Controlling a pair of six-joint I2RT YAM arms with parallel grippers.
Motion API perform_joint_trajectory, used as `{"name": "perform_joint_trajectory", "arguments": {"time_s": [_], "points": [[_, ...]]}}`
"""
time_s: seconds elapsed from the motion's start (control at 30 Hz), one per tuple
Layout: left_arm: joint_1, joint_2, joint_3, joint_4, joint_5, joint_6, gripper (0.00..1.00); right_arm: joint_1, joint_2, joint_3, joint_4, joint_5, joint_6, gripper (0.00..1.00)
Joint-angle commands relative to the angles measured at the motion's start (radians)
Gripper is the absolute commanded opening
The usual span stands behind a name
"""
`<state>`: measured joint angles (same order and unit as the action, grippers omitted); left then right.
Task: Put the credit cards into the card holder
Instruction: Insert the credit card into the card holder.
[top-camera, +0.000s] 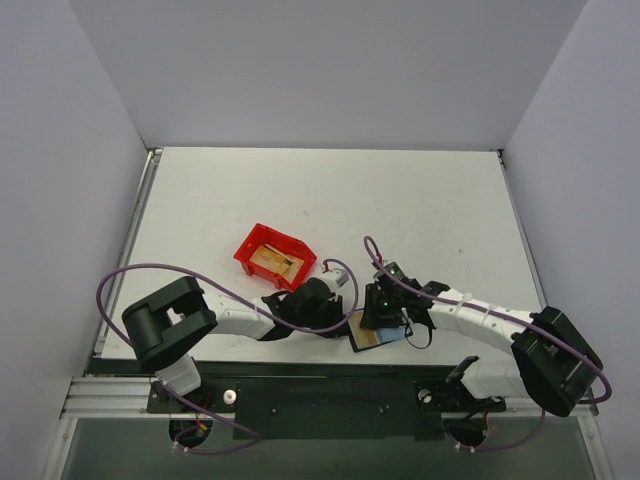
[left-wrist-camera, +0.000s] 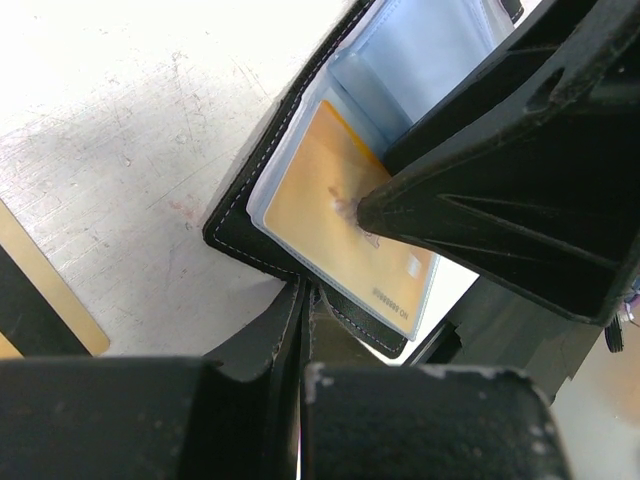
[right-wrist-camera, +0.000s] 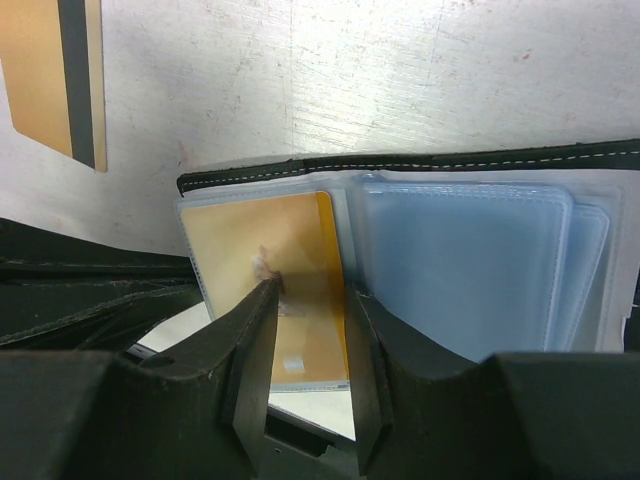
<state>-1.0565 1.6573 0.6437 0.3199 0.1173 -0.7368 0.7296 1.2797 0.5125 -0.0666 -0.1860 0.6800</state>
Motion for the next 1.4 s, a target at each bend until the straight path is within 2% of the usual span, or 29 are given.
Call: {"name": "perform_joint_trajectory", "arguments": {"time_s": [0.0, 0.23, 0.47, 0.57, 0.7, 0.87, 0.97, 1.2, 1.37], "points": [[-0.020, 0.055, 0.014, 0.018, 0.004, 0.008, 0.00, 0.005, -0.019, -0.022, 0.036, -0.099, 0.024, 0.24], [-0.020, 0.058, 0.016, 0.019, 0.007, 0.008, 0.00, 0.001, -0.011, -0.023, 0.036, -0.104, 0.024, 0.12], [-0.020, 0.059, 0.013, 0.019, 0.007, 0.008, 0.00, -0.002, -0.025, -0.023, 0.037, -0.106, 0.024, 0.08], [-0.019, 0.055, 0.011, 0.015, 0.007, 0.008, 0.00, -0.001, -0.054, -0.019, 0.013, -0.067, 0.020, 0.10], [-0.019, 0.016, 0.007, -0.030, -0.018, 0.019, 0.00, -0.002, -0.117, -0.005, -0.050, 0.034, -0.007, 0.19], [-0.017, -0.089, 0.022, -0.145, -0.083, 0.051, 0.00, -0.004, -0.197, 0.001, -0.068, 0.112, -0.037, 0.28], [-0.017, -0.154, 0.040, -0.208, -0.138, 0.076, 0.00, -0.002, -0.204, 0.006, -0.065, 0.126, -0.040, 0.30], [0.029, -0.292, 0.045, -0.318, -0.202, 0.099, 0.02, -0.006, -0.135, 0.041, -0.018, 0.128, -0.066, 0.31], [0.139, -0.413, -0.047, -0.364, -0.217, 0.059, 0.06, -0.004, -0.022, 0.107, 0.057, 0.085, -0.115, 0.31]]}}
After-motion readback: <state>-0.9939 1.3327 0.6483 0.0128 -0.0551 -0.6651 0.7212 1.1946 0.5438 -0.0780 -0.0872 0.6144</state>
